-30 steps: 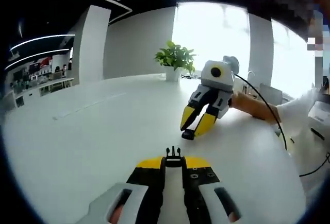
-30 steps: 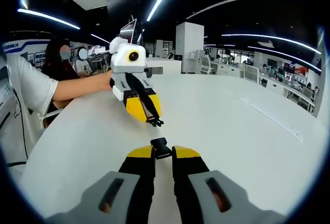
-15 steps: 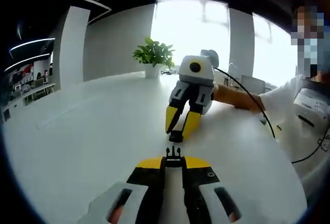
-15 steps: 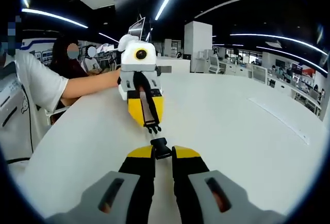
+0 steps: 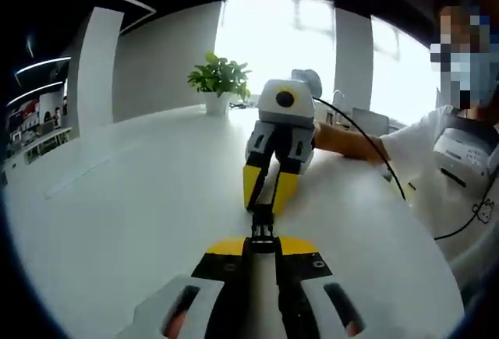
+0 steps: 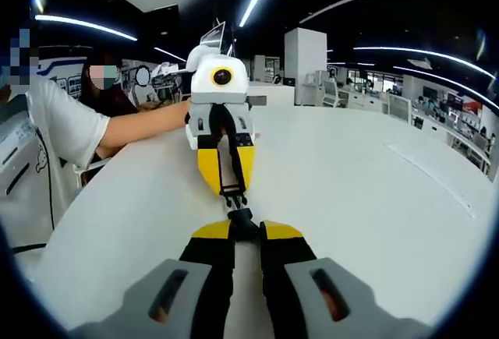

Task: Snap the two parts of the plastic buckle together until the buckle closes and remains connected.

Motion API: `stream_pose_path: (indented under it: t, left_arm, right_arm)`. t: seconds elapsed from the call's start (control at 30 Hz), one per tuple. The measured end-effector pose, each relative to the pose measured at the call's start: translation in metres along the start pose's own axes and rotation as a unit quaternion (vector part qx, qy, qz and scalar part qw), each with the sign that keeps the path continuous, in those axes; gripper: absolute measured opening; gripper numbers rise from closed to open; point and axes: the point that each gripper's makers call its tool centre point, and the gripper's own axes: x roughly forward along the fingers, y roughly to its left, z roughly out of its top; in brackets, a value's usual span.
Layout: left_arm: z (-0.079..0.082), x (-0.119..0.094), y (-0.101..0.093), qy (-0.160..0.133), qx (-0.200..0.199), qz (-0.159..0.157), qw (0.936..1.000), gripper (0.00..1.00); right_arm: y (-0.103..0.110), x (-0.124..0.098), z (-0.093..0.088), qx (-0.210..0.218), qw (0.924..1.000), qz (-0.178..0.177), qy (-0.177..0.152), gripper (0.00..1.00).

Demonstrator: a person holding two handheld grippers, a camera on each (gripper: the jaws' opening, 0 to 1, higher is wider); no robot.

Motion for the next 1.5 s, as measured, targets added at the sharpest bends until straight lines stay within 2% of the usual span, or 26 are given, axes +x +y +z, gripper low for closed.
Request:
stream_pose_path:
  t: [0.43, 0.8, 1.27, 1.33, 1.4, 1.43, 1.5]
  left_arm:
    - [-0.001, 0.004, -0.004, 0.005, 0.006, -0.005, 1.0, 0.12]
    - [-0.003, 0.005, 0.001, 0.007, 0.012, -0.002, 0.9999, 0.12]
    - [-0.001, 0.008, -0.001, 0.006, 0.023, -0.023, 0.9994, 0.12]
    - [-0.001, 0.008, 0.002, 0.007, 0.035, -0.01, 0.9993, 0.13]
    - [-0.001, 0.008, 0.001, 0.004, 0.04, -0.006, 0.9992, 0.16]
    - [-0.001, 0.008, 0.002, 0.003, 0.036, -0.002, 0.9994, 0.22]
    - [-0.001, 0.005, 0.001, 0.003, 0.026, -0.006, 0.9996, 0.27]
  right_arm:
    - [0.001, 0.003, 0.002, 0.002, 1.0, -0.003, -0.003, 0.12]
    - [0.004, 0.006, 0.003, -0.015, 0.9996, -0.022, 0.01, 0.12]
    - [0.005, 0.011, 0.006, -0.018, 0.9997, -0.013, 0.008, 0.12]
    - [0.003, 0.011, 0.005, -0.02, 0.9996, -0.016, 0.008, 0.12]
    - [0.003, 0.01, 0.005, -0.019, 0.9998, -0.006, 0.004, 0.13]
    - [0.003, 0.01, 0.004, -0.014, 0.9999, -0.003, 0.002, 0.13]
    - [0.003, 0.009, 0.004, -0.015, 0.9999, -0.003, -0.002, 0.19]
